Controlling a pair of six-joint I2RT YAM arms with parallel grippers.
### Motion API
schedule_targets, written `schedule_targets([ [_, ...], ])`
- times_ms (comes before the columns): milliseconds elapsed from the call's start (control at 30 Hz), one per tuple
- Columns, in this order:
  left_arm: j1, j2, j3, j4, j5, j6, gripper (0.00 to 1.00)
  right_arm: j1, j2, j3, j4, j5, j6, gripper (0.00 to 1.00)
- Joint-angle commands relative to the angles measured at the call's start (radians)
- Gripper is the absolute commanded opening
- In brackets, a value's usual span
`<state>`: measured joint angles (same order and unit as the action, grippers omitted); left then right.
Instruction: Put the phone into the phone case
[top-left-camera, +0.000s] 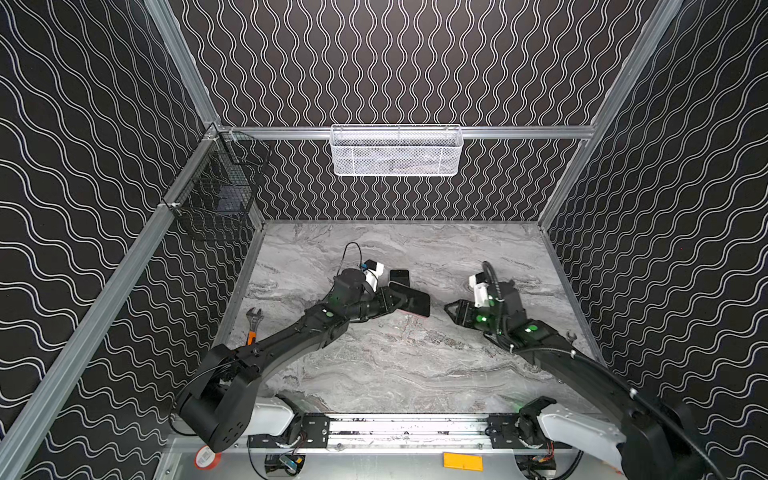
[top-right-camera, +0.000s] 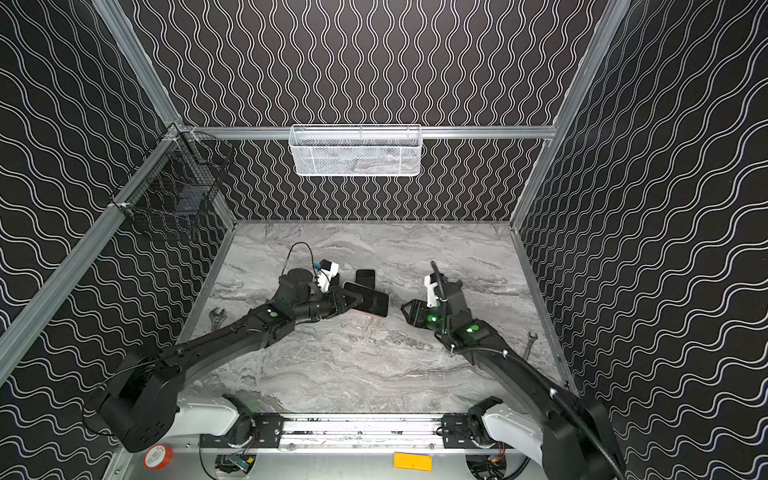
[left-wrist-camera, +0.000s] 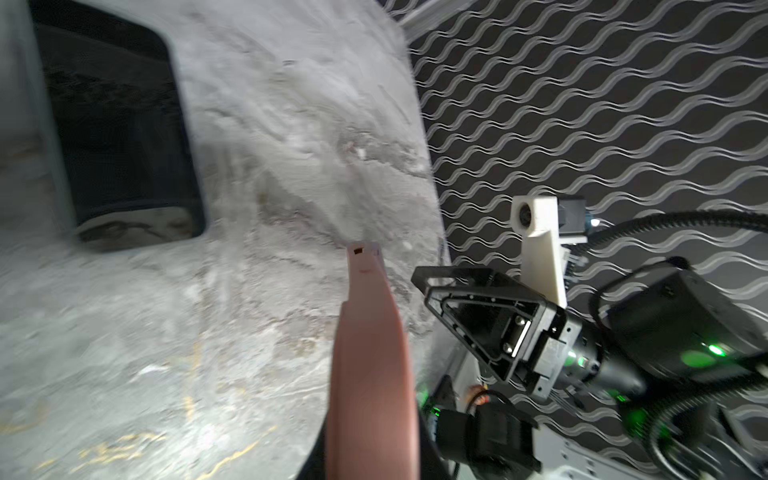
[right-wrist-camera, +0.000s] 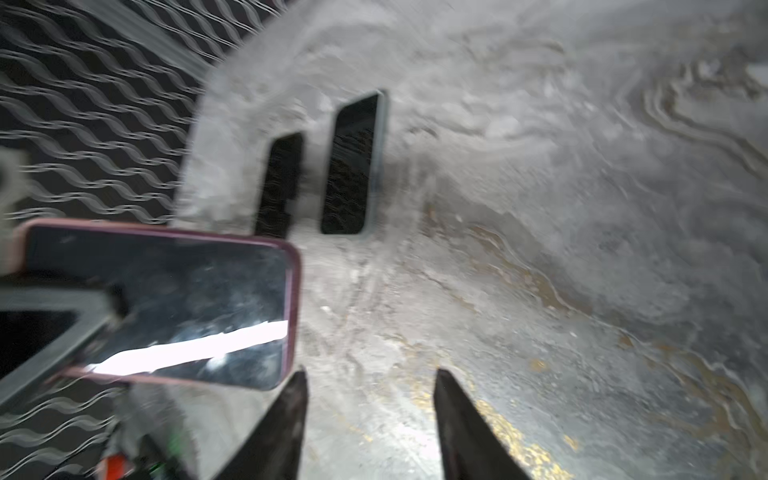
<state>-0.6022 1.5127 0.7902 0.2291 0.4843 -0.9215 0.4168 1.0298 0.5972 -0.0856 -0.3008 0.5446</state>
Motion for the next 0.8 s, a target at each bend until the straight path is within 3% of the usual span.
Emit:
schedule_targets([
  [0, 0.003, 0.012, 0.056, 0.047, 0.126, 0.024, 0.0, -0.057, -0.066, -0.017, 0.099, -0.273, -0.031, 0.65],
  [133, 0.004, 0.023, 0.093, 0.113, 0.196, -0.032, 0.0, -0.082, -0.087, -0.049, 0.225, -0.453, 0.001, 0.71],
  [300, 0.004, 0.01, 0.119, 0.146, 0.243, -0.072, 0.0, -0.096, -0.089, -0.102, 0.434, -0.59, 0.087, 0.72],
  [767, 0.004, 0.012, 0.125, 0.219, 0.289, -0.137, 0.0, -0.123, -0.068, -0.102, 0.566, -0.676, 0.146, 0.5],
])
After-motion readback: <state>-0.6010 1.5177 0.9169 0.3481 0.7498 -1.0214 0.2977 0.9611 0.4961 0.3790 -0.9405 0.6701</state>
